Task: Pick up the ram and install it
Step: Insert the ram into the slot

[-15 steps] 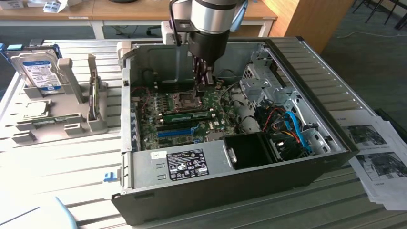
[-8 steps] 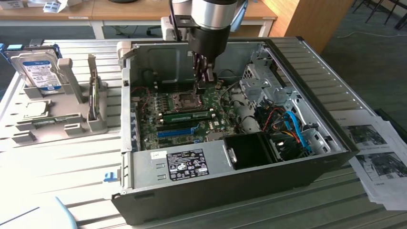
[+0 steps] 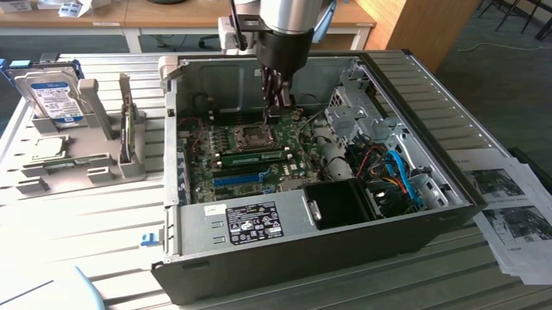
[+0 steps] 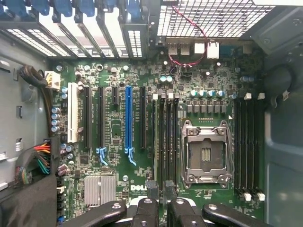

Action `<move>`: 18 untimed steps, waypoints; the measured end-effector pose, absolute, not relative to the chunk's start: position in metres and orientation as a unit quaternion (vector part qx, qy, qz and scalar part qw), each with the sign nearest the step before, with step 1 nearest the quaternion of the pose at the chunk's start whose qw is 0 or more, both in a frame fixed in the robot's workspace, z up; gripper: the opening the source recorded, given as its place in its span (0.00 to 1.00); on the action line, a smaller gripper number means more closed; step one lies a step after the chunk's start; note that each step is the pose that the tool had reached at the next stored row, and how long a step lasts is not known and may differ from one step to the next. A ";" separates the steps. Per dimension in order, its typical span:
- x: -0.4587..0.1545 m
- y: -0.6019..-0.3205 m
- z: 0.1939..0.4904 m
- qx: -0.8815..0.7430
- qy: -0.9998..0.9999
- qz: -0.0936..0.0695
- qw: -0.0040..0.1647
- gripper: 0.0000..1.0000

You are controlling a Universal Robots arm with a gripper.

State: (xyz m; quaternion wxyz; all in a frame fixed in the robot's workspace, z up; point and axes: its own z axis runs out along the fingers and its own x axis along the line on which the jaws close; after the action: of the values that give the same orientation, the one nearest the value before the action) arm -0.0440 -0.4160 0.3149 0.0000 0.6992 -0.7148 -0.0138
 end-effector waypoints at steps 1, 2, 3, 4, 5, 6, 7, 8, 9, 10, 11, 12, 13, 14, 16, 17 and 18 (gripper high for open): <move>-0.044 -0.416 0.316 0.699 -0.715 -0.014 0.000 0.18; -0.044 -0.416 0.317 0.699 -0.715 -0.014 0.000 0.18; -0.044 -0.416 0.317 0.699 -0.715 -0.014 0.000 0.18; -0.044 -0.416 0.318 0.699 -0.715 -0.014 0.000 0.18; -0.044 -0.416 0.319 0.699 -0.715 -0.014 0.000 0.18; -0.044 -0.416 0.320 0.699 -0.715 -0.014 0.000 0.18; -0.044 -0.416 0.321 0.699 -0.715 -0.014 0.000 0.18; -0.044 -0.416 0.322 0.699 -0.715 -0.014 0.000 0.18; -0.044 -0.416 0.323 0.699 -0.715 -0.014 0.000 0.18; -0.044 -0.416 0.323 0.699 -0.715 -0.014 0.000 0.18; -0.044 -0.416 0.324 0.699 -0.715 -0.014 0.000 0.18; -0.044 -0.416 0.325 0.699 -0.715 -0.014 0.000 0.18; -0.044 -0.416 0.326 0.699 -0.715 -0.014 0.000 0.18; -0.044 -0.416 0.327 0.699 -0.715 -0.014 0.000 0.18; -0.044 -0.416 0.327 0.699 -0.715 -0.014 0.000 0.18; -0.044 -0.416 0.327 0.699 -0.715 -0.014 0.000 0.18; -0.044 -0.416 0.327 0.699 -0.715 -0.014 0.000 0.18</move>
State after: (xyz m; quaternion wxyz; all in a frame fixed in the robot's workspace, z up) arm -0.0440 -0.4160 0.3273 0.0000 0.6992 -0.7148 -0.0138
